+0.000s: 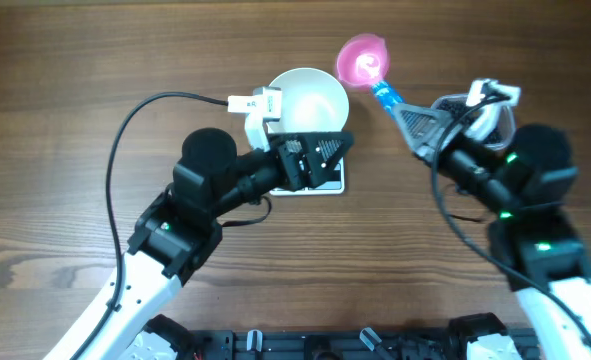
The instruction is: Scoop item into bowl and weigh 150g on scale
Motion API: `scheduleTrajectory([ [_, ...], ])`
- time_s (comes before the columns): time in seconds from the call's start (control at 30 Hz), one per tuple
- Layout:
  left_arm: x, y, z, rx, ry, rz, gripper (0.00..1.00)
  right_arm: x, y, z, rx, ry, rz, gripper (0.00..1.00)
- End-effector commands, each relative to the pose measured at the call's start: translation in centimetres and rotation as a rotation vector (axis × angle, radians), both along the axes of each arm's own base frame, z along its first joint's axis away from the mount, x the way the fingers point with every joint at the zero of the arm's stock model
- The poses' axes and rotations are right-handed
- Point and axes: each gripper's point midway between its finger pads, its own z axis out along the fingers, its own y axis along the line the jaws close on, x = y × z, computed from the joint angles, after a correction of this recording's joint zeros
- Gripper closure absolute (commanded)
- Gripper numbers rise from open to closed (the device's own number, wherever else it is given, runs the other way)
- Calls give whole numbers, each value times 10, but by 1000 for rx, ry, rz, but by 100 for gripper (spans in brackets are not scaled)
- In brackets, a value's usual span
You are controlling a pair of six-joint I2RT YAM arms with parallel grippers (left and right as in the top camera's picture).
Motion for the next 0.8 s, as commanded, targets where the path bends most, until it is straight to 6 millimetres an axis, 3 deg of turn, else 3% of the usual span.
scheduleTrajectory([
  [0.0,14,34,-19,174,-4,63,0,-8,-31,23,-224,-56,-66,95],
  [0.07,20,76,-28,379,55,178,0,-14,-46,19,-310,5,-106,95],
  [0.17,18,117,-28,587,121,318,0,-15,-50,16,-348,49,-110,96],
  [0.43,7,109,-38,583,180,249,0,-14,-50,-5,-355,144,-96,96],
  [0.5,4,110,-58,620,244,230,0,-16,-50,-7,-379,140,-83,96],
  [0.67,-7,124,-154,776,598,258,0,-13,-53,-6,-411,119,-90,96],
  [0.77,10,120,-177,796,632,277,0,-10,-56,-9,-420,131,-102,95],
])
